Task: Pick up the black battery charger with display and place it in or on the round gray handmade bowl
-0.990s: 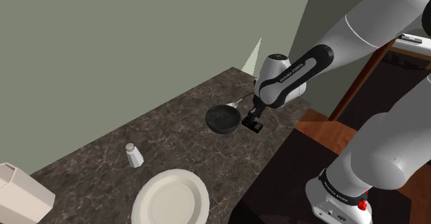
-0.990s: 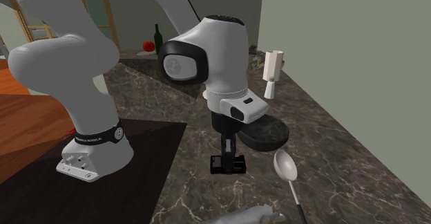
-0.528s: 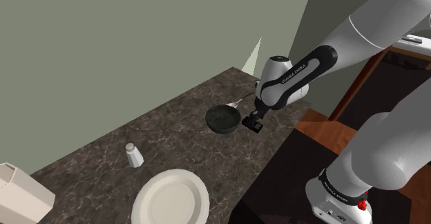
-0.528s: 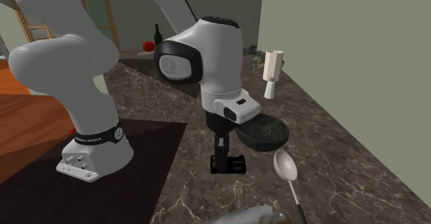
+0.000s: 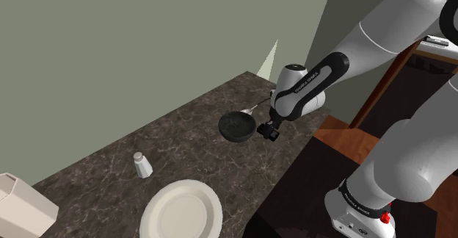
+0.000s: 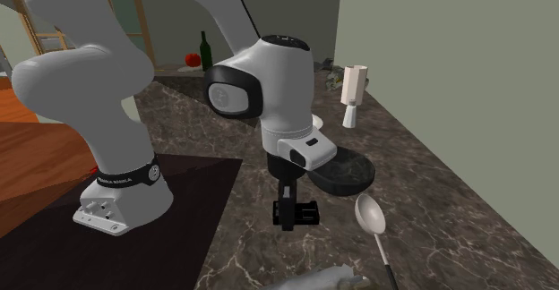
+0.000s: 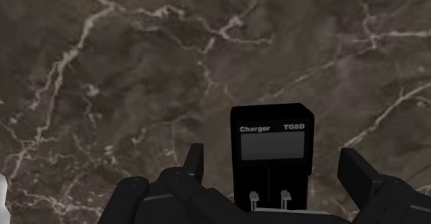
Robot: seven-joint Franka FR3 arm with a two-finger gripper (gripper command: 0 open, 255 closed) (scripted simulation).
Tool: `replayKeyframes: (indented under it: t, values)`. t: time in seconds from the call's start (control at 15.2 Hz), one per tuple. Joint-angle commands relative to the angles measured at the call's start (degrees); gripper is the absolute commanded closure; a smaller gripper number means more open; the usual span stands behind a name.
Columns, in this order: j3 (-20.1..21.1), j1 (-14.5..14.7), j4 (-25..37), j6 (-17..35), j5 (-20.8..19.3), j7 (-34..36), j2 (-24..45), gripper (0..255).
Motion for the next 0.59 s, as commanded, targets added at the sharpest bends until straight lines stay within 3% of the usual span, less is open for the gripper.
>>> replayKeyframes:
  t: [0.0, 0.07, 0.13, 0.53]
  values:
    - [0.0, 0.0, 0.0, 0.0, 0.0, 0.0, 0.0, 0]
    - [0.0, 0.0, 0.0, 0.0, 0.0, 0.0, 0.0, 0]
    - [0.0, 0.0, 0.0, 0.0, 0.0, 0.0, 0.0, 255]
    - [0.0, 0.0, 0.0, 0.0, 0.0, 0.0, 0.0, 255]
